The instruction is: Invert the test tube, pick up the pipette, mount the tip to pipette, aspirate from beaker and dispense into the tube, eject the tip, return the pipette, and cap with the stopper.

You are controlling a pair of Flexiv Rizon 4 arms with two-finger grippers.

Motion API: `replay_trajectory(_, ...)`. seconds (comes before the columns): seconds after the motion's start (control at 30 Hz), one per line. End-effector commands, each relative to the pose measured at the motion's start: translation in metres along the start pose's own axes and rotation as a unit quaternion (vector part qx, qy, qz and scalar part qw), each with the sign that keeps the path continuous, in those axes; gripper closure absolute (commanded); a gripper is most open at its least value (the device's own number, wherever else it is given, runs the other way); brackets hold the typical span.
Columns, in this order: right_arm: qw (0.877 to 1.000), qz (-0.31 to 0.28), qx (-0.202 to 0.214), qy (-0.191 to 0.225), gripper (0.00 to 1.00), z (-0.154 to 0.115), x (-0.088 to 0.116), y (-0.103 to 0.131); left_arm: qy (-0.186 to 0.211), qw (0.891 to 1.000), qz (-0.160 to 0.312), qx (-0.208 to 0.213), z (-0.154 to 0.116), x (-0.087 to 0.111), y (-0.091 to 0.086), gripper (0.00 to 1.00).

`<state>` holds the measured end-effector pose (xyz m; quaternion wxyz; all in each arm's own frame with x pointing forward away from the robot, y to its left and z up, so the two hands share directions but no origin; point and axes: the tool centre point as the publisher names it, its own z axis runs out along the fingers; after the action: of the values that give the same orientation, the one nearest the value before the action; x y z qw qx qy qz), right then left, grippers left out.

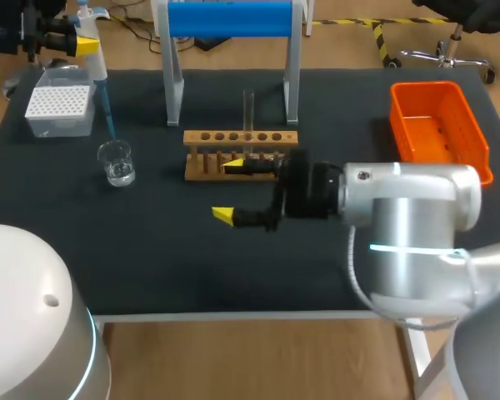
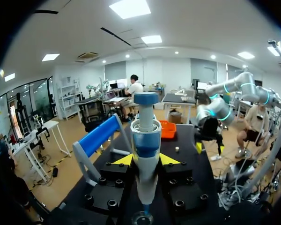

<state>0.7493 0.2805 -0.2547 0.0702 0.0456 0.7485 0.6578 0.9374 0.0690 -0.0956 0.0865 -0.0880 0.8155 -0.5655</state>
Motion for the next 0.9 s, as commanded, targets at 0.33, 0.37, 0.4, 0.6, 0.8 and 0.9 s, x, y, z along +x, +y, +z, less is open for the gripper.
replay_trajectory(0.33, 0.999, -0.016, 0.020, -0.043, 0.00, 0.053, -0.012, -0.008, -0.001, 1.000, 0.001, 0.001, 0.000, 0.000, 0.000, 1.00)
replay_trajectory(0.37, 0.999, -0.019, 0.024, -0.045, 0.00, 0.054, -0.015, -0.008, -0.001, 1.000, 0.001, 0.001, 0.000, 0.000, 0.000, 1.00)
replay_trajectory(0.4, 0.998, -0.020, 0.026, -0.045, 0.00, 0.056, -0.017, -0.009, -0.001, 1.000, 0.001, 0.001, 0.000, 0.000, 0.000, 1.00)
replay_trajectory(0.6, 0.997, -0.023, 0.043, -0.057, 0.00, 0.066, -0.029, -0.015, -0.001, 1.000, 0.001, 0.001, 0.000, 0.000, 0.000, 1.00)
replay_trajectory(0.8, 0.996, -0.018, 0.049, -0.068, 0.00, 0.077, -0.035, -0.018, -0.001, 1.000, 0.001, 0.001, 0.000, 0.000, 0.000, 1.00)
replay_trajectory(0.9, 0.995, -0.010, 0.055, -0.078, 0.00, 0.080, -0.039, -0.021, -0.001, 1.000, 0.001, 0.001, 0.000, 0.000, 0.000, 1.00)
